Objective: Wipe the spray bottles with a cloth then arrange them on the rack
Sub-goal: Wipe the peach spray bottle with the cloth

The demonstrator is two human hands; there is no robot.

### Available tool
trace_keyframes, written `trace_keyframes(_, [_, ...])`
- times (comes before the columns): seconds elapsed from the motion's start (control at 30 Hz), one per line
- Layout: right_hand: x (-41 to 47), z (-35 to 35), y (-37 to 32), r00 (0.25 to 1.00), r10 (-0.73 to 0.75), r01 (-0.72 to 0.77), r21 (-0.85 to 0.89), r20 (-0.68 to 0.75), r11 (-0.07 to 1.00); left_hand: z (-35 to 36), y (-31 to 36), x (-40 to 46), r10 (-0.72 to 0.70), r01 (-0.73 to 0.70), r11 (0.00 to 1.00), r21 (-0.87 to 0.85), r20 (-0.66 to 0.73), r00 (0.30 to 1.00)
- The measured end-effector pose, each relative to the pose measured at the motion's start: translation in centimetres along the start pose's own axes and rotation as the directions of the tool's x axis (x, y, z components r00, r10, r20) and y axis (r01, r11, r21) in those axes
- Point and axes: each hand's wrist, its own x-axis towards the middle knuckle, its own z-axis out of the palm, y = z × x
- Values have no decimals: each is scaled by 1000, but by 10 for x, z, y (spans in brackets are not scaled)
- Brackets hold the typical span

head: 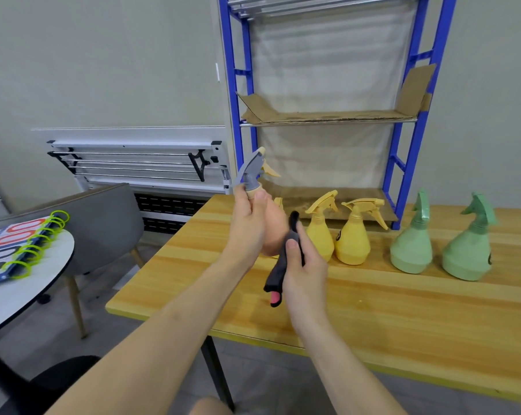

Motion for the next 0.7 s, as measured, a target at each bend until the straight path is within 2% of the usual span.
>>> trace_keyframes(0.1, [14, -11, 3, 997, -21, 27, -75, 80, 997, -10, -1, 4, 11, -7, 998, -70, 54, 998])
trace_keyframes(0.23, [27, -19, -2, 989, 47, -64, 116, 139, 991, -19, 4, 4, -8, 49, 973, -226, 178, 984])
trace_keyframes(0.33, [25, -19, -1, 994, 14, -28, 140, 106, 990, -17, 8, 6, -52, 89, 979, -186, 196, 979])
trace_keyframes(0.47, [18, -20, -2, 996, -68, 64, 71, 50, 995, -16, 5, 10, -104, 118, 992, -43, 252, 962])
trace_keyframes(0.57, [11, -19, 4, 992, -116, 114, 39, 51, 993, -14, -2, 9, -84, 87, 996, -6, 213, 973])
trace_keyframes(0.7, [4, -13, 11, 977, -193, 196, -27, 92, 980, -10, -4, 5, -57, 67, 994, -91, 107, 993])
